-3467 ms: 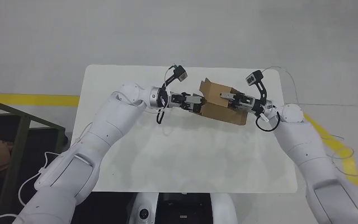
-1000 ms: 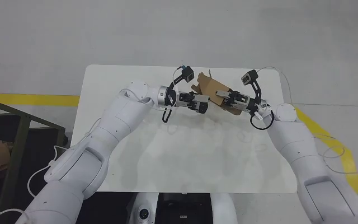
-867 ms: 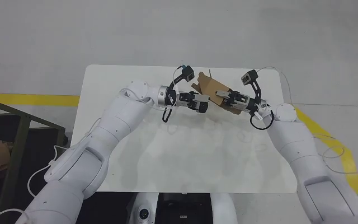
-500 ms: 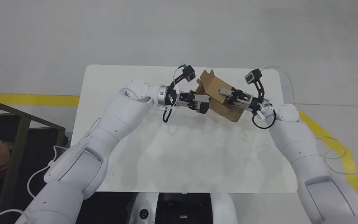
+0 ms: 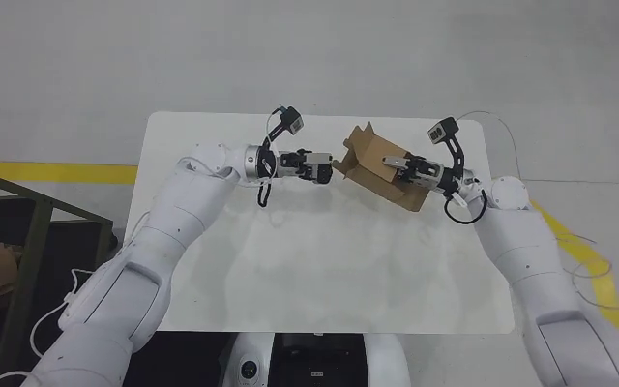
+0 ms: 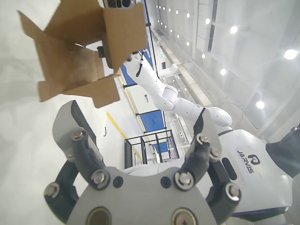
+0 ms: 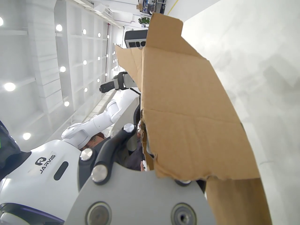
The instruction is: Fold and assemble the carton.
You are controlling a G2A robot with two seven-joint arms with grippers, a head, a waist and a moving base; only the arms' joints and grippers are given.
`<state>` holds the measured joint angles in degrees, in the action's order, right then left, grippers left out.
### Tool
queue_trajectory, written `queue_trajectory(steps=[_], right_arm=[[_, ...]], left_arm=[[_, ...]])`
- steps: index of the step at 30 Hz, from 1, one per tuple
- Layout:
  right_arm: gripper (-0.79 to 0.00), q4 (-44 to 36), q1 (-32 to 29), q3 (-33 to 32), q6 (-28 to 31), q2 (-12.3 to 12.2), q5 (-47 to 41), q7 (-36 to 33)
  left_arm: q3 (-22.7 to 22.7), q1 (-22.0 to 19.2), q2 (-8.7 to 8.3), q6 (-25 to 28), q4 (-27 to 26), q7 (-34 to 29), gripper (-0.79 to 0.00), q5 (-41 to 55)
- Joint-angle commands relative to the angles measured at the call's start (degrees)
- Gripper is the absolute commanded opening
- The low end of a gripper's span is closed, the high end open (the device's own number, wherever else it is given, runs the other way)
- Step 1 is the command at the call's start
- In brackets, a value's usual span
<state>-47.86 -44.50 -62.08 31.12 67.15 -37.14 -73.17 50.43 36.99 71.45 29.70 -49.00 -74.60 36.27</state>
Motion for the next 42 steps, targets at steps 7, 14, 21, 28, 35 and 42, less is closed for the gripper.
queue_trajectory(steps=[7, 14, 21, 28, 35, 42], right_arm=[[-0.785, -4.8, -1.6, -0.1, -1.3, -0.8, -0.3, -1.3], [-0.785, -7.7, -2.4, 0.8, -1.9, -0.8, -3.0, -1.9], [-0.785, -8.0, -2.3, 2.0, -1.9, -0.6, -3.4, -1.9], [-0.785, -8.1, -1.9, 3.1, -2.1, -0.4, -3.8, -2.1], [-0.785, -7.8, -1.6, 3.8, -2.3, -0.4, -4.1, -2.3], [-0.785, -7.8, -1.4, 4.3, -2.4, -0.4, -4.3, -2.5]], left_arm=[[1.9, 1.3, -0.82, 1.3, 2.4, 1.3, 0.0, -0.4], [0.8, 1.3, -0.24, 0.6, 1.8, 0.7, 0.0, 0.0], [-0.7, 0.6, 0.64, 0.1, -0.2, 0.2, 0.0, 1.2], [-1.2, -0.5, 1.18, 0.1, -0.9, 0.1, 0.0, 2.2], [-1.5, -0.9, 1.41, 0.1, -1.2, 0.1, 0.0, 2.6], [-1.5, -1.0, 1.48, 0.2, -1.2, 0.2, 0.0, 2.6]])
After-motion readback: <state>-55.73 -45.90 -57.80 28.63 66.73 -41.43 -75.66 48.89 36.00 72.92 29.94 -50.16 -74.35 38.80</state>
